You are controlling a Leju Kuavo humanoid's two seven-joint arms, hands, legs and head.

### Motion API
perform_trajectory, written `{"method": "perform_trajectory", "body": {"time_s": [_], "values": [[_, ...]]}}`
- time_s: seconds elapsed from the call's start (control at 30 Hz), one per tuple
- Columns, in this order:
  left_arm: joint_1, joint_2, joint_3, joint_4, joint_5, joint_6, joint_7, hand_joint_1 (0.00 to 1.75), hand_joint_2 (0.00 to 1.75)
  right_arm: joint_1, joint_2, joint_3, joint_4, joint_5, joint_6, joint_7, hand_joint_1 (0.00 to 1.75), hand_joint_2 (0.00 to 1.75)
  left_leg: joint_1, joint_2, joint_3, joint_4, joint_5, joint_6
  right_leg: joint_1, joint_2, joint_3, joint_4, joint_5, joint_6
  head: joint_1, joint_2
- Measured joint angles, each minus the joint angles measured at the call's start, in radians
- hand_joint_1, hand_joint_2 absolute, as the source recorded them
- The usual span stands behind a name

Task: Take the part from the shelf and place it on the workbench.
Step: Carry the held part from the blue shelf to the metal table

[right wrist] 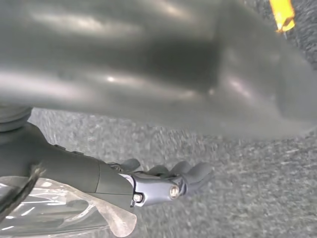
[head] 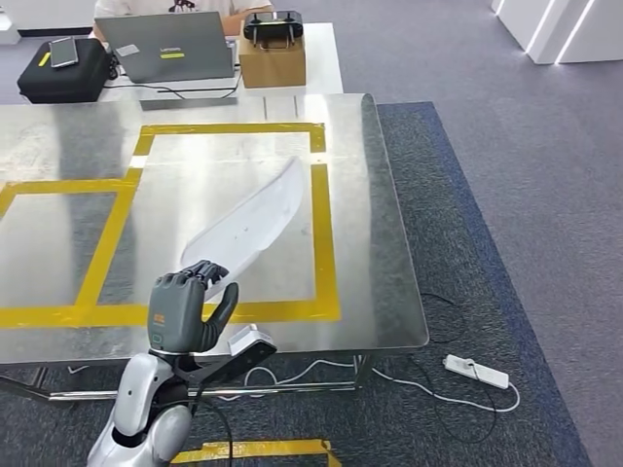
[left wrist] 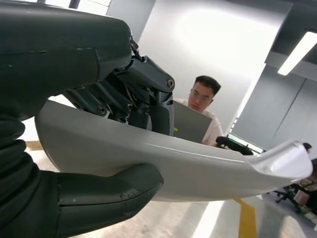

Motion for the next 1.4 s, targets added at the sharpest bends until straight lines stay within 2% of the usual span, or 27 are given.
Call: {"method": "perform_trajectory", "body": {"time_s": [0.07, 0.1, 0.13, 0.2, 0.23, 0.27, 0.3, 0.33, 0.4, 0.43, 0.5, 0.63, 0.87, 1.4], "values": [[0.002, 0.002, 0.003, 0.000, 0.001, 0.001, 0.001, 1.69, 1.75, 0.000, 0.000, -0.004, -0.001, 0.005, 0.002, -0.002, 0.00, 0.00, 0.003, -0.015, -0.006, 0.000, 0.001, -0.012, 0.001, -0.014, 0.006, -0.007, 0.000, -0.013, 0.000, 0.000], [0.002, 0.003, 0.005, 0.000, 0.002, 0.001, 0.001, 1.69, 1.75, 0.000, 0.000, -0.006, -0.002, 0.008, 0.004, -0.004, 0.00, 0.00, 0.002, -0.004, -0.009, 0.007, -0.005, -0.018, 0.000, -0.024, 0.010, -0.011, 0.000, -0.020, -0.001, 0.000], [0.002, 0.004, 0.007, 0.000, 0.004, 0.001, 0.001, 1.69, 1.75, 0.000, 0.000, -0.009, -0.003, 0.012, 0.006, -0.006, 0.00, 0.00, 0.002, 0.020, -0.020, 0.031, -0.021, -0.025, -0.002, -0.035, 0.014, -0.015, 0.001, -0.026, -0.003, 0.000], [0.000, 0.004, 0.009, 0.000, 0.007, 0.002, 0.001, 1.69, 1.75, 0.001, 0.001, -0.016, -0.004, 0.019, 0.013, -0.009, 0.00, 0.00, 0.003, 0.078, -0.070, 0.138, -0.078, -0.038, -0.001, -0.058, 0.022, -0.019, -0.003, -0.035, -0.007, 0.000], [0.000, 0.005, 0.009, 0.000, 0.008, 0.002, 0.001, 1.69, 1.75, 0.002, 0.002, -0.019, -0.004, 0.021, 0.016, -0.010, 0.00, 0.00, 0.006, 0.092, -0.105, 0.207, -0.106, -0.043, -0.001, -0.069, 0.024, -0.019, -0.005, -0.037, -0.008, 0.000], [0.001, 0.005, 0.009, 0.000, 0.008, 0.002, 0.001, 1.69, 1.75, 0.003, 0.002, -0.022, -0.005, 0.022, 0.018, -0.010, 0.00, 0.00, 0.010, 0.098, -0.131, 0.258, -0.120, -0.046, -0.001, -0.078, 0.026, -0.018, -0.008, -0.038, -0.008, 0.000], [0.003, 0.006, 0.009, 0.000, 0.009, 0.002, 0.001, 1.69, 1.75, 0.003, 0.002, -0.025, -0.005, 0.023, 0.019, -0.010, 0.00, 0.00, 0.013, 0.099, -0.143, 0.279, -0.116, -0.049, -0.001, -0.086, 0.029, -0.018, -0.011, -0.037, -0.008, 0.000], [0.003, 0.007, 0.009, 0.000, 0.009, 0.001, 0.001, 1.69, 1.75, 0.003, 0.002, -0.027, -0.005, 0.023, 0.019, -0.010, 0.00, 0.00, 0.015, 0.100, -0.135, 0.259, -0.092, -0.049, -0.001, -0.091, 0.033, -0.018, -0.014, -0.035, -0.008, 0.000], [0.004, 0.008, 0.010, 0.000, 0.010, 0.001, 0.001, 1.69, 1.75, 0.001, 0.003, -0.031, -0.006, 0.023, 0.020, -0.011, 0.00, 0.00, 0.016, 0.103, -0.073, 0.135, -0.021, -0.044, -0.001, -0.097, 0.042, -0.019, -0.020, -0.031, -0.008, 0.000], [0.003, 0.008, 0.011, 0.000, 0.010, 0.000, 0.000, 1.69, 1.75, 0.000, 0.003, -0.033, -0.007, 0.024, 0.021, -0.012, 0.00, 0.00, 0.014, 0.106, -0.040, 0.071, 0.003, -0.040, 0.001, -0.098, 0.046, -0.018, -0.024, -0.026, -0.008, 0.000], [0.002, 0.008, 0.011, 0.000, 0.012, -0.001, -0.001, 1.69, 1.75, -0.002, 0.005, -0.037, -0.009, 0.027, 0.023, -0.014, 0.00, 0.00, 0.011, 0.108, -0.008, 0.006, 0.012, -0.034, 0.004, -0.099, 0.047, -0.018, -0.030, -0.019, -0.007, 0.000], [0.001, 0.008, 0.013, 0.000, 0.015, -0.003, -0.003, 1.69, 1.75, -0.002, 0.005, -0.051, -0.010, 0.034, 0.030, -0.018, 0.00, 0.00, 0.008, 0.107, -0.007, -0.005, 0.009, -0.033, 0.004, -0.100, 0.051, -0.025, -0.029, -0.022, -0.004, 0.000], [-0.002, 0.008, 0.014, 0.000, 0.015, -0.003, -0.005, 1.69, 1.75, -0.003, 0.006, -0.060, -0.010, 0.039, 0.037, -0.019, 0.00, 0.00, 0.007, 0.107, -0.006, -0.005, 0.005, -0.023, 0.003, -0.099, 0.058, -0.039, -0.025, -0.009, -0.004, 0.000], [-0.008, 0.008, 0.013, 0.001, 0.010, -0.005, -0.009, 1.69, 1.75, -0.006, 0.007, -0.081, -0.011, 0.046, 0.040, -0.023, 0.00, 0.00, 0.008, 0.107, -0.003, -0.006, 0.006, -0.022, 0.005, -0.099, 0.058, -0.039, -0.025, -0.003, -0.004, 0.000]]}}
